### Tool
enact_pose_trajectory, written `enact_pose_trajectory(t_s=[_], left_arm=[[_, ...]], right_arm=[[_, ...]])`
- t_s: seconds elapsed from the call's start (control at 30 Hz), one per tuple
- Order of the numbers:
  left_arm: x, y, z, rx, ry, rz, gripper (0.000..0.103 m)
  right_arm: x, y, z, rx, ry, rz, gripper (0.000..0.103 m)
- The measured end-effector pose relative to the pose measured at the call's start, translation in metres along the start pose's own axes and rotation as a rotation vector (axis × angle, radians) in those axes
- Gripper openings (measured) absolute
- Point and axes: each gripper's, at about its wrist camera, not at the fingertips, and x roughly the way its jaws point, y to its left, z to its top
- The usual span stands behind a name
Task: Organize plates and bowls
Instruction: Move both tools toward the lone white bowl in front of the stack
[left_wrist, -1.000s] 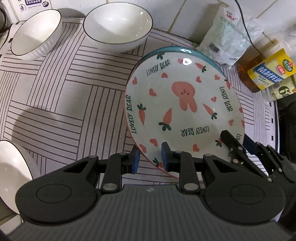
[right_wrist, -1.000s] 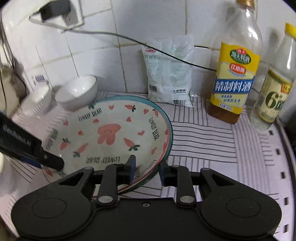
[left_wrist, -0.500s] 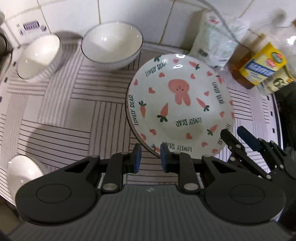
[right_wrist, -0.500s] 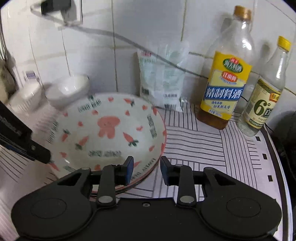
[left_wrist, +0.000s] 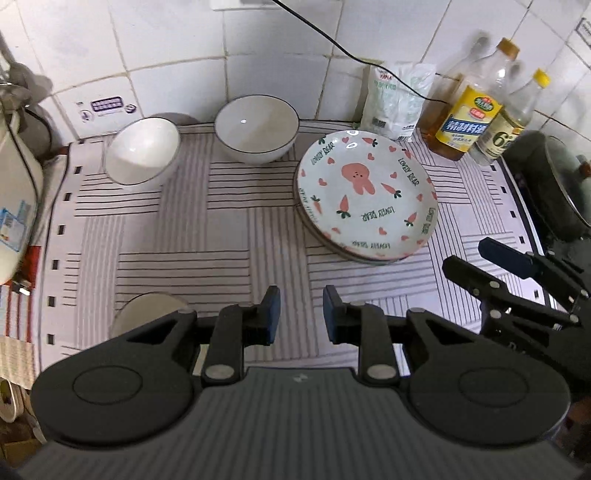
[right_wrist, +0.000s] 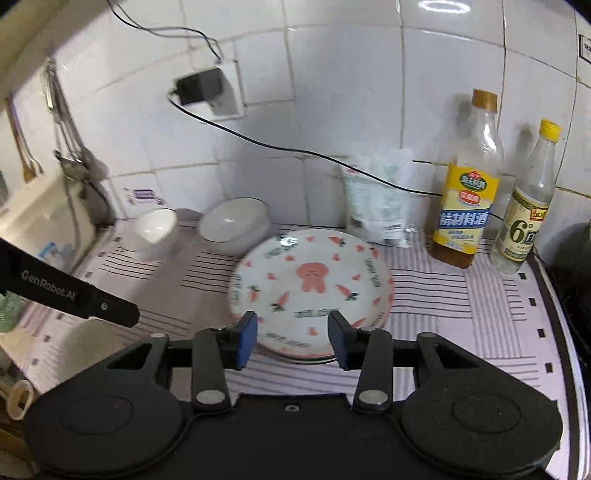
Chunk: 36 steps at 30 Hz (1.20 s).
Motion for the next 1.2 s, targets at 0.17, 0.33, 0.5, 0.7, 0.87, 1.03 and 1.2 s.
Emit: enact_pose_trajectory(t_s=[0.17, 0.33, 0.5, 0.7, 0.87, 1.03, 1.2], left_arm=[[-0.024, 0.032, -0.019, 0.003, -0.016, -0.008, 0.032], [-0.039, 0.073, -0.039, -0.004, -0.015, 0.002, 0.033], [-0.042, 0.113, -0.06, -0.022, -0.008, 0.008, 0.036], [-0.027, 0.152, -0.076, -0.038, 0.032, 0.01, 0.04], [-0.009, 0.172, -0.084, -0.033, 0.064, 0.001, 0.04], [0.007, 0.184, -0.089, -0.032, 0.085, -0.004, 0.04], [0.028, 0.197, -0.091, -0.055, 0.099, -0.007, 0.04]], right_arm=[[-0.022, 0.027, -0.005, -0.003, -0.009, 0.039, 0.063], [-0.035, 0.058, -0.012, -0.034, -0.016, 0.081, 0.07], [-0.039, 0.095, -0.021, -0.082, -0.013, 0.11, 0.071], [-0.026, 0.133, -0.038, -0.097, 0.011, 0.163, 0.071], [-0.009, 0.159, -0.052, -0.088, 0.018, 0.193, 0.071], [0.011, 0.176, -0.065, -0.102, 0.006, 0.192, 0.071], [0.033, 0.187, -0.075, -0.114, 0.023, 0.196, 0.07]])
